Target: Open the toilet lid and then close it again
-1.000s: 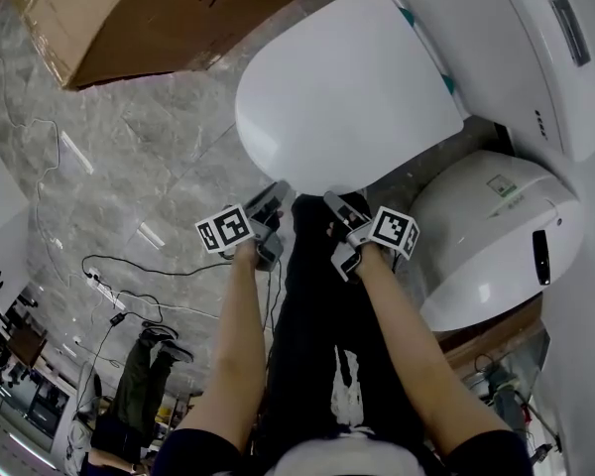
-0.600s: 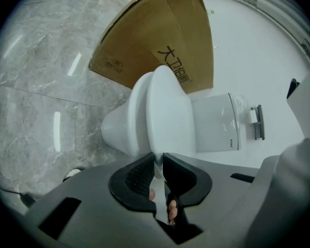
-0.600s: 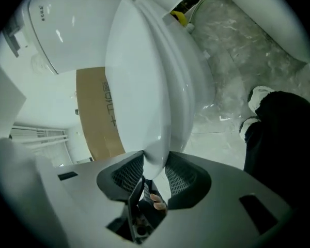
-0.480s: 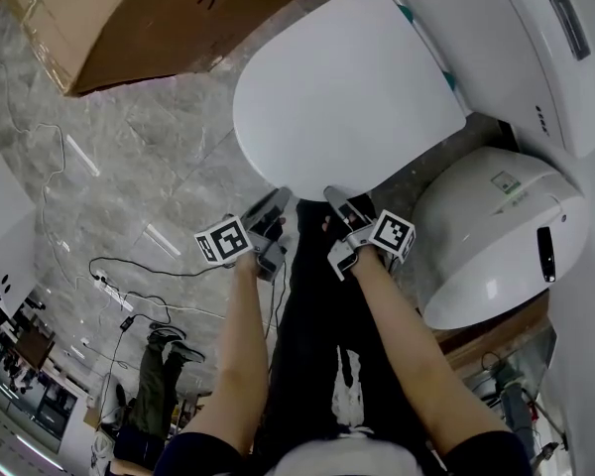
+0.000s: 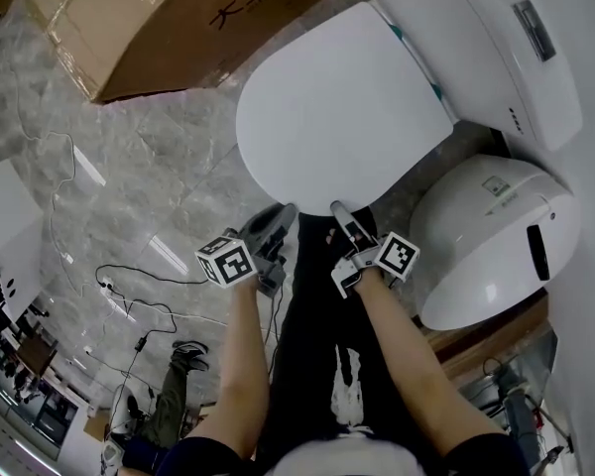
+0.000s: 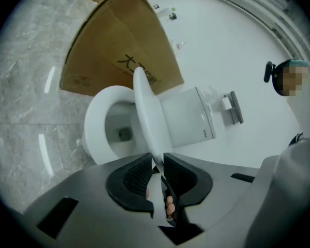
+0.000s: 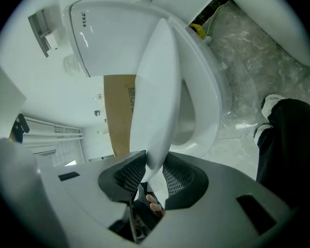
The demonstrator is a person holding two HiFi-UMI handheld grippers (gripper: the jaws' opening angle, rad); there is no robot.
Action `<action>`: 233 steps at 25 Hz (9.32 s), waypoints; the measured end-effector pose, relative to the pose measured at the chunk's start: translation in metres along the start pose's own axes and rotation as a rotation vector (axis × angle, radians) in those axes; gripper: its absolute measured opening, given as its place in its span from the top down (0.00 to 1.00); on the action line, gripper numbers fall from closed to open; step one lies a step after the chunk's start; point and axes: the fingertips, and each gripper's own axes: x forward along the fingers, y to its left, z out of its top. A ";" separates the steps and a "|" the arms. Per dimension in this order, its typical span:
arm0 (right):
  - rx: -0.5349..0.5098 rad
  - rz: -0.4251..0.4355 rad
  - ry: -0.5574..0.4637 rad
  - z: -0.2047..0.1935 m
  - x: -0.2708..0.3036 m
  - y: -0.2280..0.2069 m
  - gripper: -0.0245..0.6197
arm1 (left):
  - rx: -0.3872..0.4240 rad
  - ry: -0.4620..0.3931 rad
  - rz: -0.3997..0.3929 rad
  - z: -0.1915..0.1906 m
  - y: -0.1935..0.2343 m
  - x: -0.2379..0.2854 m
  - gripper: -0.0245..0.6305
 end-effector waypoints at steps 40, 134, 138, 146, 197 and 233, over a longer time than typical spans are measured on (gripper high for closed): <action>0.041 0.104 -0.102 0.076 -0.073 0.157 0.73 | 1.151 0.107 0.218 0.073 -0.218 0.021 0.86; -1.983 -0.844 -0.201 0.254 -0.123 0.310 0.90 | 0.978 -0.166 -0.052 0.103 -0.363 0.094 0.96; -1.981 -0.870 -0.201 0.260 -0.124 0.310 0.90 | 0.966 -0.184 -0.031 0.107 -0.361 0.091 0.96; -1.967 -0.878 -0.219 0.270 -0.125 0.312 0.90 | 0.982 -0.195 -0.015 0.110 -0.359 0.087 0.96; -1.698 -0.527 -0.421 0.172 -0.175 0.321 0.95 | 1.029 -0.111 -0.156 0.062 -0.399 0.094 0.96; -1.713 -0.554 -0.197 0.252 -0.122 0.312 0.90 | 0.914 -0.047 -0.110 0.073 -0.381 0.128 0.95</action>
